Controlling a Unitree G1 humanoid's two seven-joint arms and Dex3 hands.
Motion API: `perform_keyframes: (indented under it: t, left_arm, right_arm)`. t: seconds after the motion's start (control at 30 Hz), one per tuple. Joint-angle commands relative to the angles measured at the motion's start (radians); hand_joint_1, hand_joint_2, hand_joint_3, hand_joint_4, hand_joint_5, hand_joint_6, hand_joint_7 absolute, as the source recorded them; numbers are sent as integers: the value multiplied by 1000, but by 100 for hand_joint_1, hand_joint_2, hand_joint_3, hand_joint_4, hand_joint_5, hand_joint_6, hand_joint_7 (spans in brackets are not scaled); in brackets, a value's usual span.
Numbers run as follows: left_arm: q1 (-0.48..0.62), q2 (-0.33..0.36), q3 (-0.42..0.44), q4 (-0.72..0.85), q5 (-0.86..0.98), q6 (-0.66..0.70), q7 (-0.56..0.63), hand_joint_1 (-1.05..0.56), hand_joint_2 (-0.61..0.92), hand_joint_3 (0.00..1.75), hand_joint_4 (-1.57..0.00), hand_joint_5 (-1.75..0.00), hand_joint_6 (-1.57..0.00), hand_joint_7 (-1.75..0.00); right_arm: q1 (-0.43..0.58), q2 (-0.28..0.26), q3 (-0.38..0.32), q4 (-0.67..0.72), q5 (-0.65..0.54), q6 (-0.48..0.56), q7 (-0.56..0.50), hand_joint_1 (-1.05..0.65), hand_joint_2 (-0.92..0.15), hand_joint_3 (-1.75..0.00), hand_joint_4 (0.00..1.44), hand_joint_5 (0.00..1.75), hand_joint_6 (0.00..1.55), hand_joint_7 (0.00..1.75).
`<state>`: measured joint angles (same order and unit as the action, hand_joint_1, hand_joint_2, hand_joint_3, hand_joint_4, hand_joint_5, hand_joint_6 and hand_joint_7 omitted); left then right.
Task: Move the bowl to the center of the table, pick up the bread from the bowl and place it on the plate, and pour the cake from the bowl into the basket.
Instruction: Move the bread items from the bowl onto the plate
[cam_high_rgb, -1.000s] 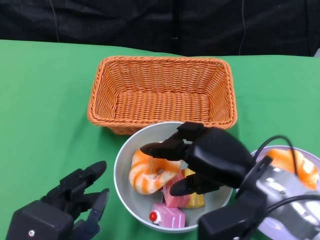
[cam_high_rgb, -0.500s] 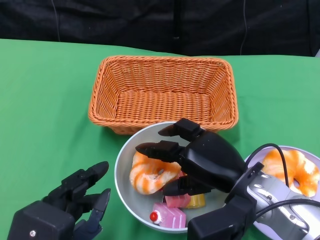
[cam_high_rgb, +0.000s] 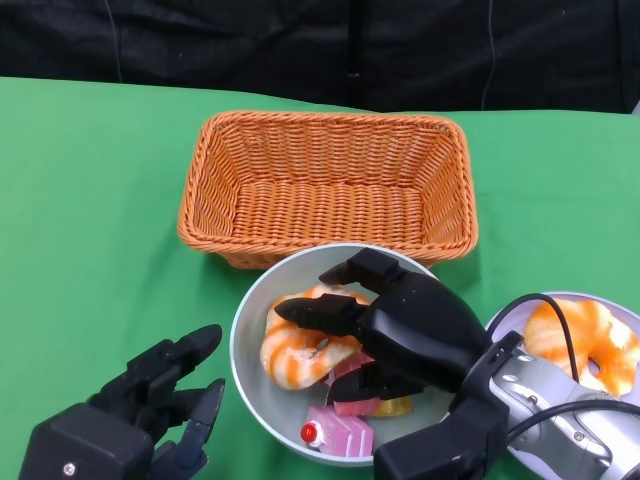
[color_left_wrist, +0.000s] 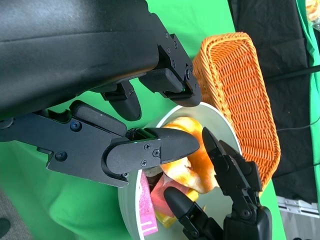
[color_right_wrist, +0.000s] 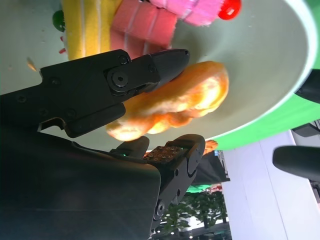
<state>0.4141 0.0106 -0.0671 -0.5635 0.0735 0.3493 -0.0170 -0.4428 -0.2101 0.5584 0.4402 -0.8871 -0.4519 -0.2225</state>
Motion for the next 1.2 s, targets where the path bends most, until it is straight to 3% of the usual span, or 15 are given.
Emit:
perform_keyframes:
  t: [0.03,0.3,0.33,0.37,0.43,0.47,0.5,0.53,0.57,0.6,0.63,0.73,0.87,1.2]
  left_arm:
    - [6,7,1,-11,8,-8,8,-60,92,58,-29,-94,-58,-19]
    - [7,9,2,-10,6,-10,6,-61,92,59,-29,-94,-58,-19]
    - [8,7,1,-11,4,-9,6,-61,92,59,-29,-94,-58,-19]
    - [9,5,0,-12,2,-8,6,-60,92,59,-29,-94,-57,-20]
    - [10,3,0,-13,-2,-8,5,-60,92,59,-29,-94,-57,-20]
    - [11,1,0,-13,-5,-7,5,-60,92,59,-29,-94,-57,-20]
    - [12,1,0,-13,-7,-7,4,-61,92,58,-28,-94,-57,-20]
    - [13,0,0,-13,-8,-6,4,-61,92,58,-28,-94,-57,-20]
    - [13,0,1,-12,-9,-8,3,-61,92,58,-28,-94,-57,-20]
    - [14,0,1,-11,-11,-10,2,-61,92,58,-27,-94,-56,-20]
    - [14,0,2,-11,-12,-11,1,-61,92,58,-27,-94,-56,-20]
    - [15,0,1,-14,-15,-7,0,-61,92,58,-27,-94,-55,-20]
    - [15,2,1,-11,-16,-13,-3,-60,92,58,-26,-95,-54,-20]
    - [9,4,4,-9,-16,-4,-2,-60,92,58,-27,-95,-53,-20]
  right_arm:
    - [-25,-10,11,40,-14,-13,-52,-41,-92,-2,13,73,50,4]
    - [-43,0,26,93,-19,-37,-129,-35,-92,-6,29,68,59,6]
    - [-48,14,26,124,-12,-75,-192,-35,-92,-6,29,68,60,6]
    - [-54,27,28,154,-8,-113,-254,-28,-91,-5,54,70,82,14]
    - [-67,43,33,205,-10,-172,-354,-24,-91,-5,73,71,99,19]
    - [-76,47,38,223,-18,-192,-393,-22,-91,-5,82,75,106,22]
    - [-85,50,45,240,-30,-209,-434,-19,-88,-4,91,91,114,28]
    - [-94,52,50,255,-40,-222,-466,-18,-85,-4,92,115,115,42]
    - [-101,56,55,270,-49,-238,-506,-18,-83,-6,92,128,111,59]
    - [-107,60,60,283,-55,-252,-542,-17,-36,-101,98,171,88,148]
    - [-112,63,63,294,-60,-261,-568,-17,-36,-101,98,171,88,148]
    - [-120,66,74,309,-75,-285,-641,-18,-22,-135,100,174,84,167]
    - [-128,62,85,313,-92,-305,-715,-17,-17,-147,100,175,81,174]
    - [-121,19,63,227,-102,-374,-807,-20,-23,-154,101,175,78,175]
